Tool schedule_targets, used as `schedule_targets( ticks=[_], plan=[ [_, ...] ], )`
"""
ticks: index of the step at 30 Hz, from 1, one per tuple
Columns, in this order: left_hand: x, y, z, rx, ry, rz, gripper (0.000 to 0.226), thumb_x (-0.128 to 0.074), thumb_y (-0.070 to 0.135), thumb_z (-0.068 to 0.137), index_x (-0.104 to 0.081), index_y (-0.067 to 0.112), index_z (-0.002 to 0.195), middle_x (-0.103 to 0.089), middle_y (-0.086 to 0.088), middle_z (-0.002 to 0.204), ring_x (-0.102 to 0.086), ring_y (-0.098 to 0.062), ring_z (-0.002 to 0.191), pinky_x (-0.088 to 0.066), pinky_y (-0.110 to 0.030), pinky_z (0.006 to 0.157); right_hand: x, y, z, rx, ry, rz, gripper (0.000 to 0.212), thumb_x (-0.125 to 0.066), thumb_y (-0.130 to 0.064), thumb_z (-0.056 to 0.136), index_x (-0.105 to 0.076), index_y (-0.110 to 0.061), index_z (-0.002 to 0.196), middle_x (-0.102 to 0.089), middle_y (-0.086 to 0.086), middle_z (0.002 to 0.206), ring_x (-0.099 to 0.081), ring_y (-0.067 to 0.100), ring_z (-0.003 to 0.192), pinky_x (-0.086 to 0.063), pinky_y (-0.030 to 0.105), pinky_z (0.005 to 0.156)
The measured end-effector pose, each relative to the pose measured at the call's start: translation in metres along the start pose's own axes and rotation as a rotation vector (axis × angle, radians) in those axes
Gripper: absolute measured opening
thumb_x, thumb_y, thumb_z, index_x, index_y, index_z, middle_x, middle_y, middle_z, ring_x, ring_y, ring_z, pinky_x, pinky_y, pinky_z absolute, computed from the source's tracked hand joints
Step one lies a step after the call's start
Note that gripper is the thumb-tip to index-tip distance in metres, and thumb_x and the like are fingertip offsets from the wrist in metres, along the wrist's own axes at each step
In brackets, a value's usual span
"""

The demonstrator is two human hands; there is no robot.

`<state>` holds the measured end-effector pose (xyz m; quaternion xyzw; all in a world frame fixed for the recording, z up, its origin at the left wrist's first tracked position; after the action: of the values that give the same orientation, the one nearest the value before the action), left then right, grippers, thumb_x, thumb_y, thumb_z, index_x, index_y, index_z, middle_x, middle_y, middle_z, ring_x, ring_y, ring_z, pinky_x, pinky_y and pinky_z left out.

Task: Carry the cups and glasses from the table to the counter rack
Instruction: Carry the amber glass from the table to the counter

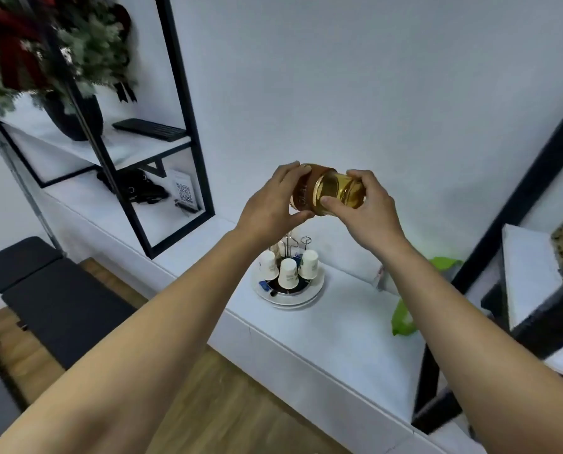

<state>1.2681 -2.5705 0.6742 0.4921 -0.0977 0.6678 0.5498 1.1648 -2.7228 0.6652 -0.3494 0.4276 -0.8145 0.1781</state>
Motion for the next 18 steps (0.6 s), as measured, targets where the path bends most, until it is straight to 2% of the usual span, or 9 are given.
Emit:
schedule_targets(
  ticks=[4, 5, 9, 13, 18],
  plan=[
    [-0.032, -0.043, 0.047, 0.087, -0.039, 0.018, 0.089, -0.085, 0.041, 0.081, -0.037, 0.021, 0.152, -0.045, 0.005, 0.156, -0.048, -0.016, 0.137, -0.050, -0.040, 0.102, -0.024, 0.025, 0.067, -0.035, -0.068, -0.073, 0.065, -0.082, -0.049, 0.070, -0.048, -0.029, 0.122, -0.059, -0.010, 0.107, -0.057, 0.000, 0.088, -0.037, 0.011, 0.065],
    [-0.039, -0.051, 0.057, 0.098, -0.033, 0.011, 0.087, -0.086, 0.041, 0.080, -0.039, 0.021, 0.150, -0.048, 0.005, 0.152, -0.050, -0.017, 0.134, -0.050, -0.039, 0.101, -0.031, 0.031, 0.081, -0.035, -0.082, -0.089, 0.065, -0.082, -0.049, 0.070, -0.048, -0.029, 0.122, -0.058, -0.009, 0.107, -0.057, 0.002, 0.090, -0.037, 0.011, 0.065],
    [-0.070, -0.080, 0.082, 0.138, -0.062, -0.077, 0.078, -0.087, 0.042, 0.076, -0.047, 0.026, 0.141, -0.060, 0.003, 0.130, -0.057, -0.018, 0.116, -0.052, -0.039, 0.091, -0.060, 0.055, 0.118, -0.039, -0.136, -0.159, 0.072, -0.083, -0.044, 0.070, -0.051, -0.023, 0.130, -0.060, -0.003, 0.118, -0.058, 0.015, 0.105, -0.043, 0.023, 0.080],
    [-0.109, -0.115, 0.097, 0.185, -0.232, -0.182, 0.087, -0.089, 0.044, 0.073, -0.044, 0.034, 0.147, -0.060, 0.003, 0.126, -0.056, -0.016, 0.115, -0.049, -0.036, 0.094, -0.091, 0.085, 0.142, -0.057, -0.221, -0.261, 0.078, -0.083, -0.045, 0.071, -0.050, -0.022, 0.138, -0.057, 0.003, 0.129, -0.054, 0.020, 0.116, -0.041, 0.028, 0.089],
    [-0.155, -0.162, 0.112, 0.213, -0.391, -0.324, 0.068, -0.087, 0.036, 0.078, -0.051, 0.025, 0.135, -0.063, 0.003, 0.125, -0.061, -0.017, 0.110, -0.052, -0.042, 0.095, -0.133, 0.135, 0.161, -0.153, -0.325, -0.330, 0.078, -0.085, -0.042, 0.072, -0.048, -0.024, 0.139, -0.054, 0.004, 0.128, -0.054, 0.021, 0.115, -0.043, 0.030, 0.090]
  ],
)
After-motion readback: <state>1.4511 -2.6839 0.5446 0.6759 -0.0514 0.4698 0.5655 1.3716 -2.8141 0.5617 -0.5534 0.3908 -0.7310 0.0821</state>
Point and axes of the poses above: each hand's wrist, its own z-axis towards the middle knuckle, its own x-axis out of the back of the hand, y = z × x, the point moved 7 cm from there along z, towards the middle knuckle
